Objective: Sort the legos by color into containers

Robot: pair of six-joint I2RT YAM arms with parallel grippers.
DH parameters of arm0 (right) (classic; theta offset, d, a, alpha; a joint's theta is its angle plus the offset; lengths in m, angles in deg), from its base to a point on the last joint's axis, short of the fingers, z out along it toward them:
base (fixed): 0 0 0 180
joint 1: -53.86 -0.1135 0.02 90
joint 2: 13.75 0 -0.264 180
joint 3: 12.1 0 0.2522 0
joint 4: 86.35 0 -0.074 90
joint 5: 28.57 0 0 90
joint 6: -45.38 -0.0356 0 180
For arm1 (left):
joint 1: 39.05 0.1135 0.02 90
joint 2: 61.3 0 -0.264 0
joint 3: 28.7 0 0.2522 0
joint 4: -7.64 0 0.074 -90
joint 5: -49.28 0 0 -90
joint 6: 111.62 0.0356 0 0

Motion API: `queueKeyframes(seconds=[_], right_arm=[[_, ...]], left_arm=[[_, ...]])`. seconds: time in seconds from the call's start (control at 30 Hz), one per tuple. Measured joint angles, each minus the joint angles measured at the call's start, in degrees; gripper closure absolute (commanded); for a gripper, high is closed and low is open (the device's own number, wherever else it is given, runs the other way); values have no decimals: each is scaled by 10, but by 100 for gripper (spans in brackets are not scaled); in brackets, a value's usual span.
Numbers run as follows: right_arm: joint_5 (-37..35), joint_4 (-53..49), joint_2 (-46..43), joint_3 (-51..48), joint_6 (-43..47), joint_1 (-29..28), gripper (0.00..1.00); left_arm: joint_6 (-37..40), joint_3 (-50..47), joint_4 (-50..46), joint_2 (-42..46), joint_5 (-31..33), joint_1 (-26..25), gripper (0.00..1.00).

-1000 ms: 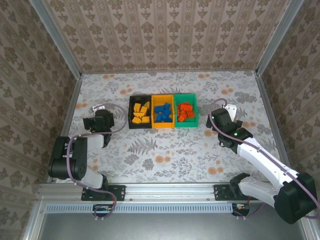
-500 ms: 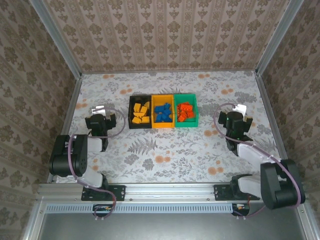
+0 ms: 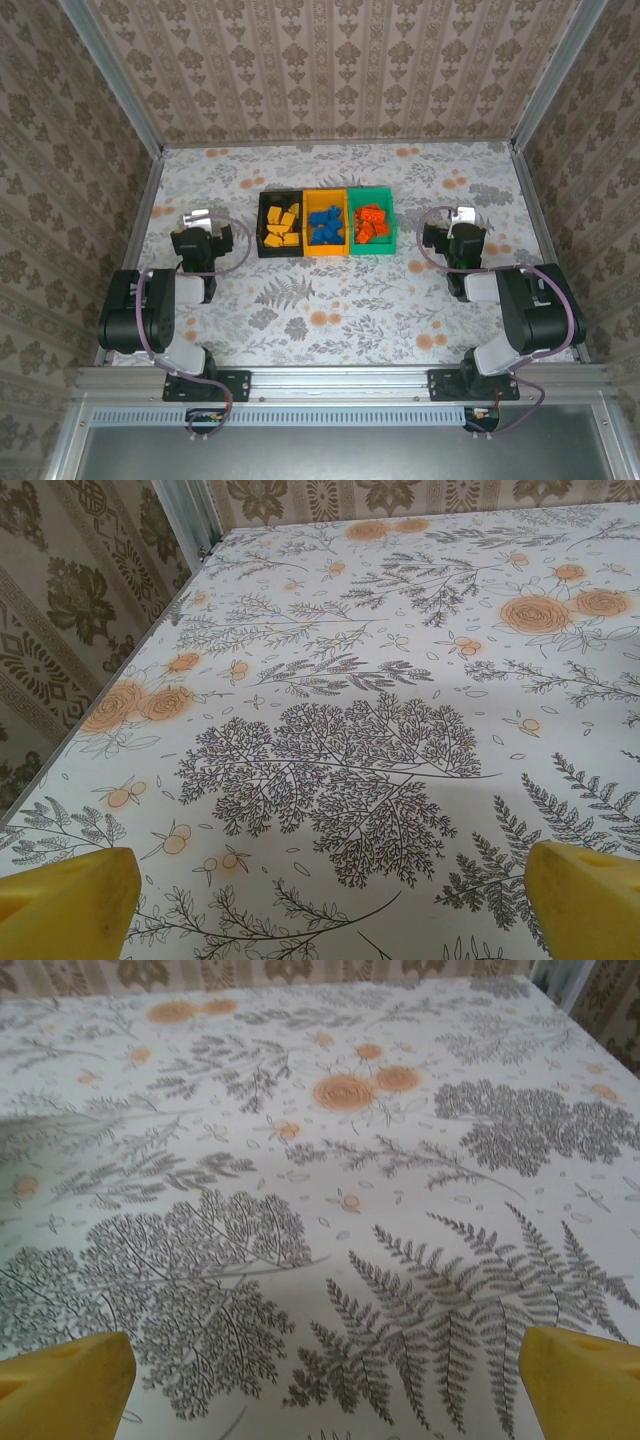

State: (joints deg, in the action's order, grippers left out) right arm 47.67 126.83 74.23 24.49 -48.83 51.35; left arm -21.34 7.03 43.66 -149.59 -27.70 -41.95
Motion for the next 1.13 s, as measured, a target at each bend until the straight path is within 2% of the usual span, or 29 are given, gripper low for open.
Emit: queueKeyframes(seconds=[1.13], right_arm=[[10,26,0,0,0,0,0]], left_arm=[[0,0,0,0,0,0,0]])
